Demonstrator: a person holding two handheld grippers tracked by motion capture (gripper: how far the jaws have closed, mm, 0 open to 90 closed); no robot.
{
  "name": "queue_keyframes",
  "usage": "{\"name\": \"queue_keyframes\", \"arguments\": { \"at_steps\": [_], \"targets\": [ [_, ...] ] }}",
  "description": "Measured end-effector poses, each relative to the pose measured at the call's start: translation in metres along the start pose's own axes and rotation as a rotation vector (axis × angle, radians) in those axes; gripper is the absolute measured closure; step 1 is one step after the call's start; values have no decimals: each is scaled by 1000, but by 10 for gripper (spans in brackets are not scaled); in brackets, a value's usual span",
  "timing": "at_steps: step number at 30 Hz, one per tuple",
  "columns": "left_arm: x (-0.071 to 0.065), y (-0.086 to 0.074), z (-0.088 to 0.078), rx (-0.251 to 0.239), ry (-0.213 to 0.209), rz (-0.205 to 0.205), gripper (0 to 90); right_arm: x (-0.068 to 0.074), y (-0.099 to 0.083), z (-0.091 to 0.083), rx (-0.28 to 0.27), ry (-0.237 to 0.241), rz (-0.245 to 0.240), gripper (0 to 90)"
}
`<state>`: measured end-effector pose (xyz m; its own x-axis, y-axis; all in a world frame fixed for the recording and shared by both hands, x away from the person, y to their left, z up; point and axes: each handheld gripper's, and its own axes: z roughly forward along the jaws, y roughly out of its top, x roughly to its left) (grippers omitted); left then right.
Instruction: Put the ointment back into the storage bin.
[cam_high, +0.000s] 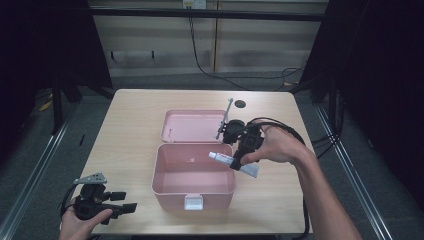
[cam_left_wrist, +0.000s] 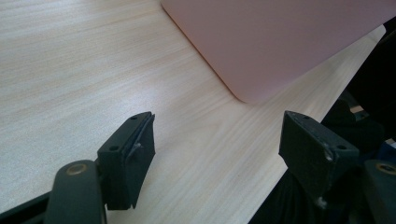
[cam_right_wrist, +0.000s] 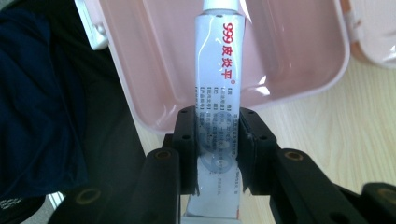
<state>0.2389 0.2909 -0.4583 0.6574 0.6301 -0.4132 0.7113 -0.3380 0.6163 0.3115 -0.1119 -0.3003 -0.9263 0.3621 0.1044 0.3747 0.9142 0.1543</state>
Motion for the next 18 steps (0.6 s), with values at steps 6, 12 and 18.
{"name": "queue_keyframes", "arguments": {
  "at_steps": [6,12,18],
  "targets": [
    [0,0,0,-1,-4,-1,267,7,16,2,4,11,-33,714],
    [0,0,0,-1,-5,2,267,14,27,6,7,22,-86,714],
    [0,0,0,-2,-5,-1,267,16,37,12,7,26,-103,714]
  ]
}}
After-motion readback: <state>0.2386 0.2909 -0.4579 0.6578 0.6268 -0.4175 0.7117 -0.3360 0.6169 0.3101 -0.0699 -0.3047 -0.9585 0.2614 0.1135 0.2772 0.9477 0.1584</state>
